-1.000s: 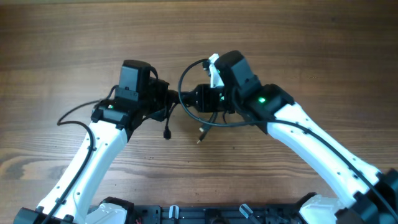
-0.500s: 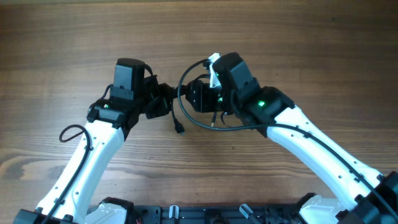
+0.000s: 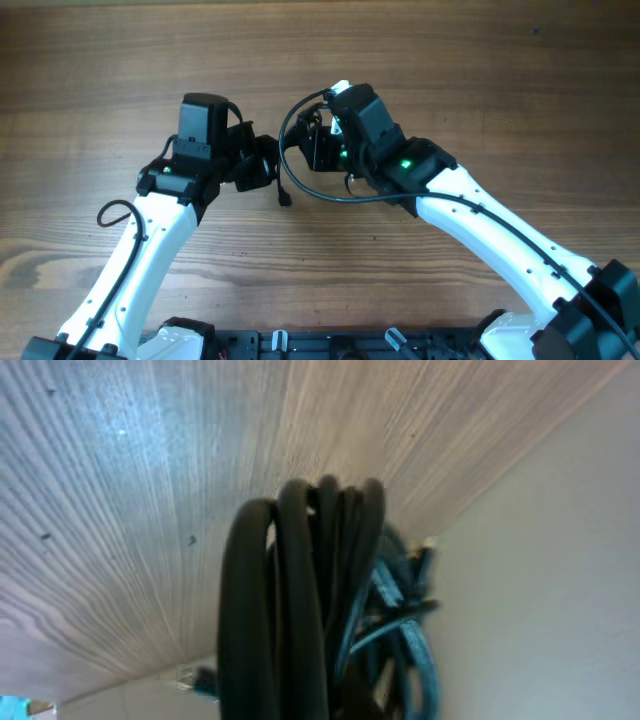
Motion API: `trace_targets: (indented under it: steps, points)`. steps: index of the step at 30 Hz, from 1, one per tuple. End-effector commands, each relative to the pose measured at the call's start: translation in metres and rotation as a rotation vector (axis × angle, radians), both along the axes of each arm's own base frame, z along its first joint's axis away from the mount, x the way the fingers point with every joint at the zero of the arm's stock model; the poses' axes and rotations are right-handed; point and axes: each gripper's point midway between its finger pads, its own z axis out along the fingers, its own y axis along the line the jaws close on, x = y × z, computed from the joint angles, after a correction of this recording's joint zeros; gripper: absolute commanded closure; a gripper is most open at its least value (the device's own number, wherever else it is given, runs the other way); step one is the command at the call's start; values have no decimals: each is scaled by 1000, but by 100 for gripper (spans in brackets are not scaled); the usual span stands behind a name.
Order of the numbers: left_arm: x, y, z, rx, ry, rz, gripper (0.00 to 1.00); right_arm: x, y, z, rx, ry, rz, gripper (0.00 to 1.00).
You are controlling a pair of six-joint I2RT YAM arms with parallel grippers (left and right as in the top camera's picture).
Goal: Untangle cables
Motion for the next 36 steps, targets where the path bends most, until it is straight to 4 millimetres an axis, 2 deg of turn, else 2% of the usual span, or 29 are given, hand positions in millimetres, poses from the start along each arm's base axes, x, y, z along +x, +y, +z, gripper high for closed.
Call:
trace_targets:
  steps: [1,5,10,11,14,15,16,18,22,23,25,29,34,35,36]
  points:
    - [-29,-33,17,-179,136,-48,96,26,-11,-6,-61,-74,-103,83]
    - [-35,-40,16,-175,148,-71,96,35,-22,-5,-108,-117,-158,96]
    - [-36,-41,16,-150,108,-116,96,34,-23,-7,-142,-134,-116,96]
    - [-33,-38,15,-115,62,-142,96,30,-21,-9,-160,-144,-52,96]
    - [-9,-2,-1,242,-172,-220,96,18,-25,-6,-110,-85,47,95]
    - [-1,18,-8,439,-256,-289,96,13,-25,12,-30,-98,138,96]
    - [0,29,-11,553,-291,-347,96,8,-25,27,26,-118,201,96]
    - [3,40,-14,711,-359,-477,96,-5,-34,65,137,-174,301,96]
    - [3,42,-14,845,-462,-692,94,-23,-63,121,271,-256,341,96]
    - [3,42,-14,865,-480,-726,92,-27,-72,133,305,-272,349,96]
    - [4,46,-15,910,-489,-755,96,-33,-87,148,372,-283,374,96]
    - [7,52,-14,950,-487,-752,96,-38,-104,155,453,-242,400,96]
    - [11,57,-12,1020,-517,-800,96,-15,-151,143,428,-204,221,96]
    - [13,50,-9,1018,-567,-839,96,-13,-154,138,408,-193,197,96]
    - [18,33,0,992,-688,-919,96,-13,-153,127,361,-165,169,96]
